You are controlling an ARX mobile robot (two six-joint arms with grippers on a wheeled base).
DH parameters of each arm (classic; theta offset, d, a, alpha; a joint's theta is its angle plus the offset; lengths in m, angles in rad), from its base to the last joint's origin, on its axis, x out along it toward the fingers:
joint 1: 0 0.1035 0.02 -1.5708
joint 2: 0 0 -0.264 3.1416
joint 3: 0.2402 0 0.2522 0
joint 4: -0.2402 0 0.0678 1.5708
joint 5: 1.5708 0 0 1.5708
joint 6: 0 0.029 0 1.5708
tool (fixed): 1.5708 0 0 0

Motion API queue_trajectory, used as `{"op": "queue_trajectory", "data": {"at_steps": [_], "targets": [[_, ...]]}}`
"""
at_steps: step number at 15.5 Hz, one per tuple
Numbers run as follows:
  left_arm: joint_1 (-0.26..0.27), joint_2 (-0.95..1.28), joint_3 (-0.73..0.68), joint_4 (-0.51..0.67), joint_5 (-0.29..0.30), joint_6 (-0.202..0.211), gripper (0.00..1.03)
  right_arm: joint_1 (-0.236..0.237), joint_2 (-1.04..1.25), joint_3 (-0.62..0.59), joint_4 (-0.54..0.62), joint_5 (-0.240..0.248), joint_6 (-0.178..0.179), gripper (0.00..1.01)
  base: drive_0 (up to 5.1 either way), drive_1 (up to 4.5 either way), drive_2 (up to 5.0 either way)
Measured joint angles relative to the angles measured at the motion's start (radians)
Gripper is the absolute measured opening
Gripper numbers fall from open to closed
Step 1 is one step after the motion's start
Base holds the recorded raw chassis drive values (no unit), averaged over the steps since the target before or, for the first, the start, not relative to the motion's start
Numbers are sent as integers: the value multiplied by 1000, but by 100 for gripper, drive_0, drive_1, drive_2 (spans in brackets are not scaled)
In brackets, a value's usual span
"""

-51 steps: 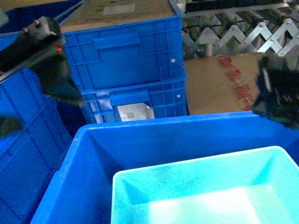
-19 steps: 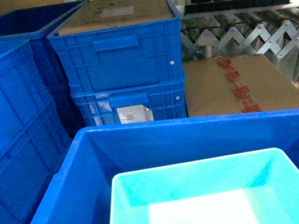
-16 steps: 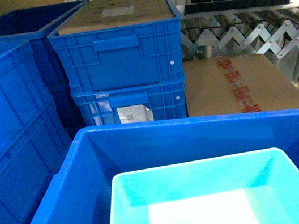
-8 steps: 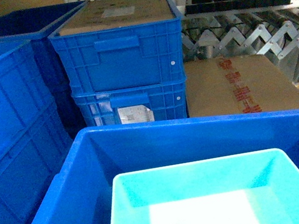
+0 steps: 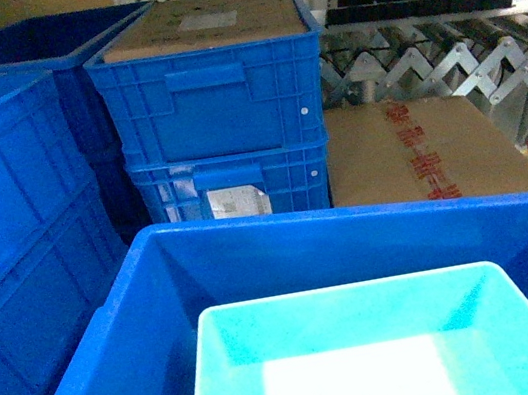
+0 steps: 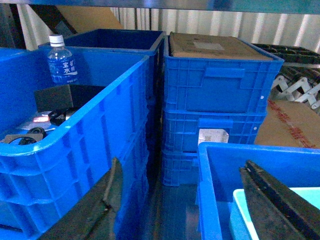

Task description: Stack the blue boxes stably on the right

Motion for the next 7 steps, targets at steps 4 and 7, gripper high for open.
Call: {"op": "queue_trajectory", "data": {"at_steps": [4,7], "targets": [[0,0,0,0,0,0,99,0,0,0,0,0,0,98,0,0,0],[0,0,0,0,0,1,97,0,0,0,0,0,0,97,0,0,0]]}}
